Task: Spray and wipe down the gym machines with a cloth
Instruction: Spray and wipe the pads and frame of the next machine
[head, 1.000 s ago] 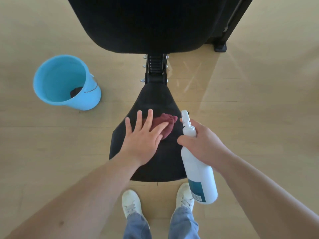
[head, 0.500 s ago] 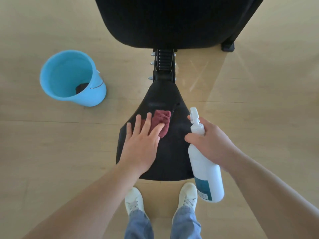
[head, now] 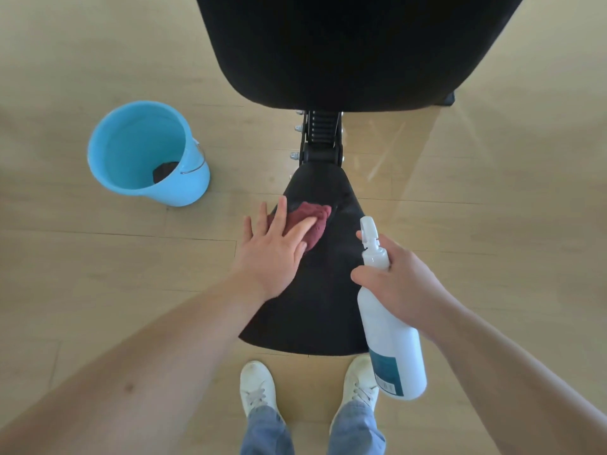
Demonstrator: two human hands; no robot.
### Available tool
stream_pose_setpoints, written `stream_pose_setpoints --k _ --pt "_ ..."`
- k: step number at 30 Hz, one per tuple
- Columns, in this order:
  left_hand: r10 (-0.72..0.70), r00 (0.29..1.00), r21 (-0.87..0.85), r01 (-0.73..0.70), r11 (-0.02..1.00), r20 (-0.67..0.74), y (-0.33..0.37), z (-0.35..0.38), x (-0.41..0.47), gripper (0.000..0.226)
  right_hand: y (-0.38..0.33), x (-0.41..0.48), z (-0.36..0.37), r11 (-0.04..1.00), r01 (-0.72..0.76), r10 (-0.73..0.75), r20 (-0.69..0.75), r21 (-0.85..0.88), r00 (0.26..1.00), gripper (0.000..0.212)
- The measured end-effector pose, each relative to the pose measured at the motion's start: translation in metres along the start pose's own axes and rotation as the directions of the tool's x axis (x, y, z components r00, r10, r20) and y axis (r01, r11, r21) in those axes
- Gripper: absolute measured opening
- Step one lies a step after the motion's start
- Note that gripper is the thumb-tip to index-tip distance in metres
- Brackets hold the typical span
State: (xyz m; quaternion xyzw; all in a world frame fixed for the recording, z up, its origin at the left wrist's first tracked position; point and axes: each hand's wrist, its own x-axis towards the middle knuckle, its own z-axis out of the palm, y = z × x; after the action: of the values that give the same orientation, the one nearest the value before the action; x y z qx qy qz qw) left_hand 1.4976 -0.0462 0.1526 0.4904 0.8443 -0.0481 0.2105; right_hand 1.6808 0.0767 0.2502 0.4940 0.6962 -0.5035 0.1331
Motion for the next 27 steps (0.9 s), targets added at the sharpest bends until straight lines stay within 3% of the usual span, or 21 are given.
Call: stream_pose_setpoints --k 5,8,16,20,23,27 --pt "-0.055 0.998 -0.040 0.054 0.998 -0.021 0.009 -0.003 0.009 0.052 0.002 -0.002 -0.001 1.000 0.006 -0.006 0.005 0.009 1.000 0.033" --pt "-0.066 0.996 -0.084 0.062 0.995 -0.054 0.012 0.004 -0.026 0.050 0.003 -0.005 -0.003 0.999 0.007 -0.008 0.007 0.034 1.000 0.028" --pt "-0.099 0.995 -0.077 0.102 0.992 0.033 0.018 0.027 -0.135 0.051 0.005 -0.019 0.006 0.999 0.025 -0.026 0.032 0.032 0.999 0.030" --pt "-0.045 0.999 -0.053 0.046 0.998 0.025 0.031 0.019 -0.110 0.054 0.008 -0.021 0.007 0.996 -0.013 0.012 0.019 0.093 1.000 0.041" --pt "0.028 1.000 -0.039 -0.028 0.999 -0.002 0.032 0.007 -0.067 0.054 0.014 -0.023 0.002 0.994 -0.034 0.034 0.002 0.108 0.999 0.035" --pt "-0.009 1.000 -0.052 0.010 0.999 0.018 0.054 0.001 -0.019 0.054 0.030 -0.024 -0.014 0.993 -0.080 0.083 -0.029 0.087 0.996 0.035"
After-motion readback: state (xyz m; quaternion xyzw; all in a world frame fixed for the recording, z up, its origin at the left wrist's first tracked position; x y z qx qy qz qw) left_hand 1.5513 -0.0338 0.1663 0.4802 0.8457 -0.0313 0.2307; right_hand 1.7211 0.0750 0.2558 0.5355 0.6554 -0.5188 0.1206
